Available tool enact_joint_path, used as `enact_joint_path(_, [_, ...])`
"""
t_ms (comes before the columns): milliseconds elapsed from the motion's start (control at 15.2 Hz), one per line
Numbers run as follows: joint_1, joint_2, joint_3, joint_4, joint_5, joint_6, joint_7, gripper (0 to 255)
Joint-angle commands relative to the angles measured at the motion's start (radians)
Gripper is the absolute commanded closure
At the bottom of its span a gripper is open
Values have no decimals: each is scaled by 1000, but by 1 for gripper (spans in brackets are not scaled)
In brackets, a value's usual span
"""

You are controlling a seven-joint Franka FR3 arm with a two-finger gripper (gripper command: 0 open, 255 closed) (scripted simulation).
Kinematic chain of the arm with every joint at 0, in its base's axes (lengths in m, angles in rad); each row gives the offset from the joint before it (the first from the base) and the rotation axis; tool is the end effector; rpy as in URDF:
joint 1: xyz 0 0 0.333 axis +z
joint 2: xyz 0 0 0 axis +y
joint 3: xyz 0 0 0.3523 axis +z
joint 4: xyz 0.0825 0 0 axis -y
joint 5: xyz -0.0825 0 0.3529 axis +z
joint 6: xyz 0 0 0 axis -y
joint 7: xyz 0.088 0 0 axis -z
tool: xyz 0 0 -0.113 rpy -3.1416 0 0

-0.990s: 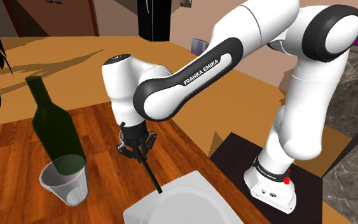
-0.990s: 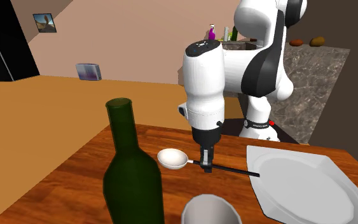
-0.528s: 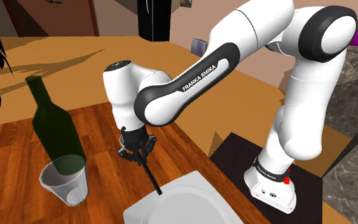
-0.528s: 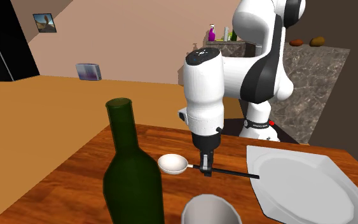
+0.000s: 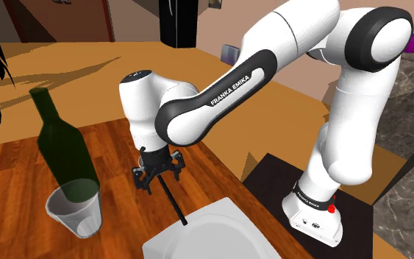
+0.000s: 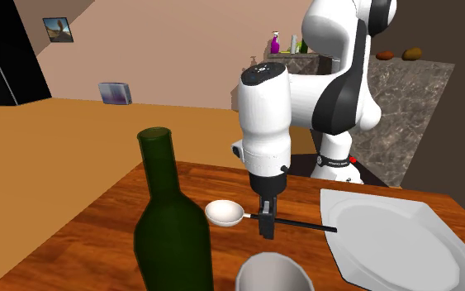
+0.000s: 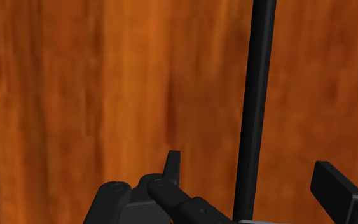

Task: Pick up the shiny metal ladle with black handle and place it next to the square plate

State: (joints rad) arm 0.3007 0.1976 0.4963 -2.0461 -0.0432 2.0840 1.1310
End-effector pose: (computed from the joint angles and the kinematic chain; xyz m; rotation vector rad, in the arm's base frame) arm 0.3899 0.3811 0.3935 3.0208 -0.4751 -0.1906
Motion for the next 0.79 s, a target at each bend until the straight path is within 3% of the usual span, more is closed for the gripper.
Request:
enact_joint_path(0, [0, 0, 0, -1, 0, 0, 0, 0])
enact_joint_path(264, [-7, -41, 4, 85, 23, -122, -16, 0])
enact_joint_path(726, [-7, -41, 4, 85, 23, -122, -16, 0])
